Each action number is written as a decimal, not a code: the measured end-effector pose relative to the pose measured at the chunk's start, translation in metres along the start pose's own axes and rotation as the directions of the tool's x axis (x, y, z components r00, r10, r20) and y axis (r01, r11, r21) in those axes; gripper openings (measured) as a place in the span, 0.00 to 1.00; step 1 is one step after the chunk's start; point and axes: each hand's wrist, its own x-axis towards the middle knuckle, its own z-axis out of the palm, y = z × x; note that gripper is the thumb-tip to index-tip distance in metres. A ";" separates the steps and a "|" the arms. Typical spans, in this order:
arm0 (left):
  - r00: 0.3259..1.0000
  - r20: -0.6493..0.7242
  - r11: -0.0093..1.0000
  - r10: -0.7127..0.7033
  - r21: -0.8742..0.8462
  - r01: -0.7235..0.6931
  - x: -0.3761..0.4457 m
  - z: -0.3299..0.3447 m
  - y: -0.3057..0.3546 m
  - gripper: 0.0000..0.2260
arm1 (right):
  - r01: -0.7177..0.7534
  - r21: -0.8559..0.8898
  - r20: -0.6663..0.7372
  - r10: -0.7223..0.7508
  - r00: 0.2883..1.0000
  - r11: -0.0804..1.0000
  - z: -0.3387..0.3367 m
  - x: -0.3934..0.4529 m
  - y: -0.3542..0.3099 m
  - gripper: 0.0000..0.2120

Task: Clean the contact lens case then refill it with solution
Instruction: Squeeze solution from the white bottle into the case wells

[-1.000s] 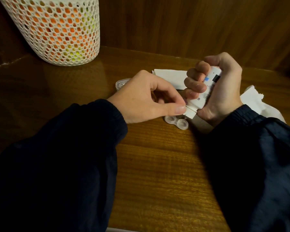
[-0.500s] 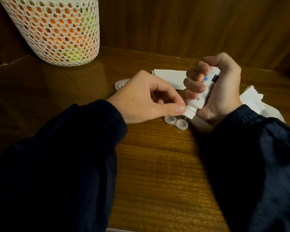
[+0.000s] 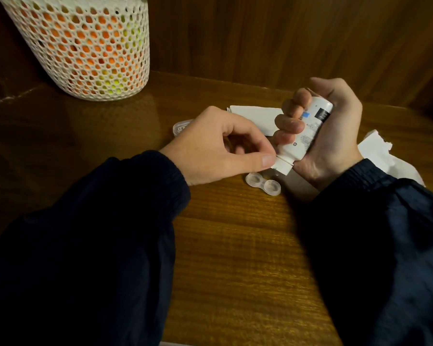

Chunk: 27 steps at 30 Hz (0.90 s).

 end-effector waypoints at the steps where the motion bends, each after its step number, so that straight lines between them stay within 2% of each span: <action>1: 1.000 -0.005 1.000 -0.005 -0.008 0.005 0.000 -0.001 0.000 0.03 | 0.005 0.001 -0.007 -0.005 1.000 1.000 0.002 0.002 -0.001 0.18; 8: 0.999 -0.012 0.993 -0.050 0.109 0.051 -0.002 -0.019 -0.001 0.03 | 0.006 -0.012 -0.009 -0.006 1.000 1.000 0.015 0.016 0.010 0.17; 12: 0.996 0.033 0.993 -0.079 0.096 0.076 -0.002 -0.018 -0.002 0.03 | 0.000 -0.026 -0.022 0.000 1.000 1.000 0.010 0.017 0.015 0.16; 27: 0.997 0.035 0.996 -0.064 0.065 0.062 -0.002 -0.016 0.000 0.02 | 0.012 -0.071 0.007 -0.011 1.000 0.997 0.015 0.014 0.018 0.16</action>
